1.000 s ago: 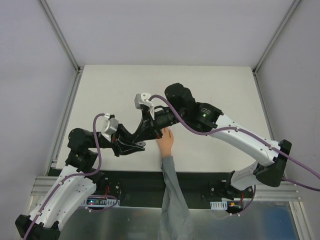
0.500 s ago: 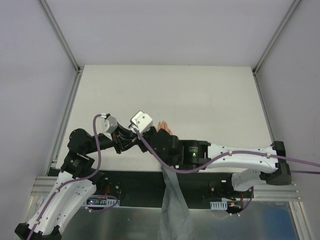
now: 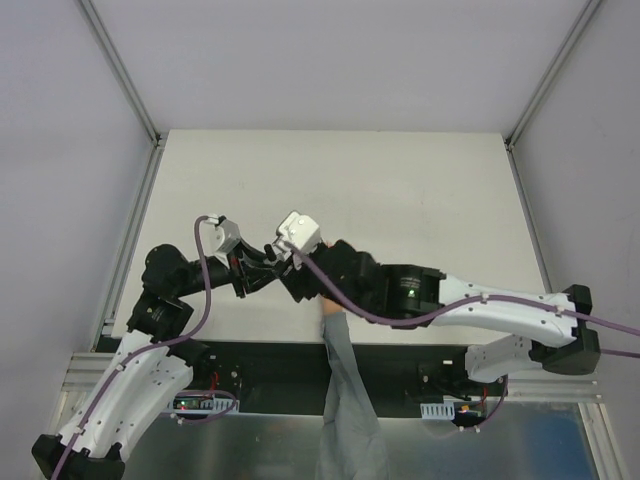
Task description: Paint the nails
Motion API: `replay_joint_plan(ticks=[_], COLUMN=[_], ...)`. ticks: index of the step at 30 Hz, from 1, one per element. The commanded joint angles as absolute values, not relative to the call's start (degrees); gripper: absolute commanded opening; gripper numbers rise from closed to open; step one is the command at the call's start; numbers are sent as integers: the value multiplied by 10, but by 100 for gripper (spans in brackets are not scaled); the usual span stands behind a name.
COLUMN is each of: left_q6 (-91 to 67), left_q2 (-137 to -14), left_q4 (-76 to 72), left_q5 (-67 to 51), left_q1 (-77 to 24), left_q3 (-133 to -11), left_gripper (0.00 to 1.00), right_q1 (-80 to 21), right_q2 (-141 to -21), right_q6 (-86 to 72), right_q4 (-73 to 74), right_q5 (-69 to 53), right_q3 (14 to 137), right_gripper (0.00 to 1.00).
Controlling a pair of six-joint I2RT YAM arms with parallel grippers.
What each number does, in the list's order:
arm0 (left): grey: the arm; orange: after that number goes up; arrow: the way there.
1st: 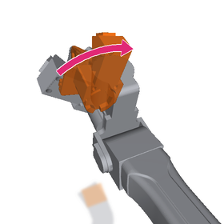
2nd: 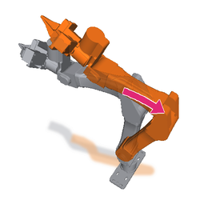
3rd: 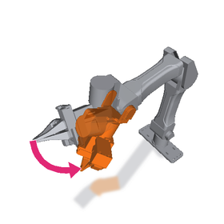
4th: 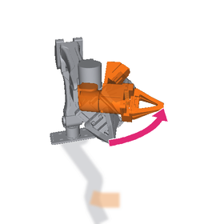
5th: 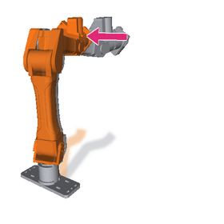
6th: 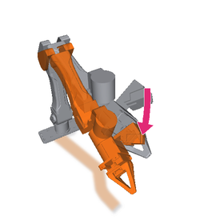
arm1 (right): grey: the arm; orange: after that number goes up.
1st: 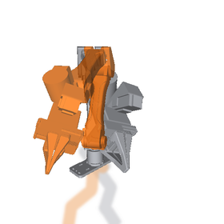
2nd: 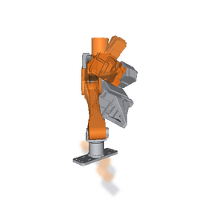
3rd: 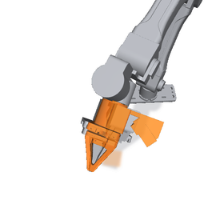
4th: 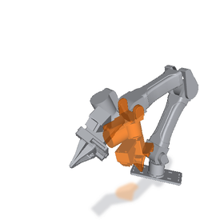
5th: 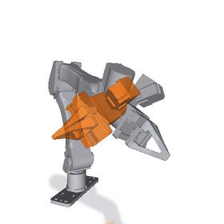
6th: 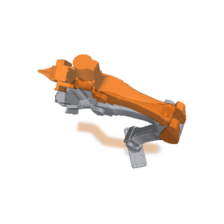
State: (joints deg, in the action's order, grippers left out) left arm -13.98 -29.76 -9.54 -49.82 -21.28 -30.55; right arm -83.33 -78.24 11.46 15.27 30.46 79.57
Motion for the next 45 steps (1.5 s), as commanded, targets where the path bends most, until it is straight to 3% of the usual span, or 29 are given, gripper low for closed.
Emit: replay_joint_plan(ticks=[1,9,12,20,28,33,35,37,41,44,45], left_q6=[-162,-237,-237,-241,-243,-244,-245,-242,-192,-146,-131], left_q2=[-318,-323,-319,-326,-327,-322,-320,-318,-307,-297,-293], left_q4=[-163,-267,-270,-274,-278,-279,-279,-279,-212,-145,-121], left_q5=[-580,-699,-704,-712,-718,-715,-710,-700,-643,-546,-520], left_q1=[-210,-227,-237,-239,-241,-241,-241,-241,-241,-240,-238], left_q3=[-335,-313,-309,-311,-312,-310,-309,-308,-322,-332,-334], left_gripper=[0,0,0,0,0,0,0,0,0,0,0], right_q1=[-754,-632,-627,-620,-609,-609,-610,-610,-621,-683,-722], right_q2=[-705,-713,-742,-780,-781,-798,-799,-796,-768,-733,-723], right_q6=[132,150,157,133,124,113,112,110,120,156,179], right_q4=[185,135,134,85,67,64,63,66,67,70,74], right_q5=[6,-348,-401,-478,-476,-494,-487,-472,-406,-233,-11], right_q3=[792,787,813,824,819,831,826,822,781,735,723], right_gripper=[57,59,58,51,49,36,29,14,0,1,1])
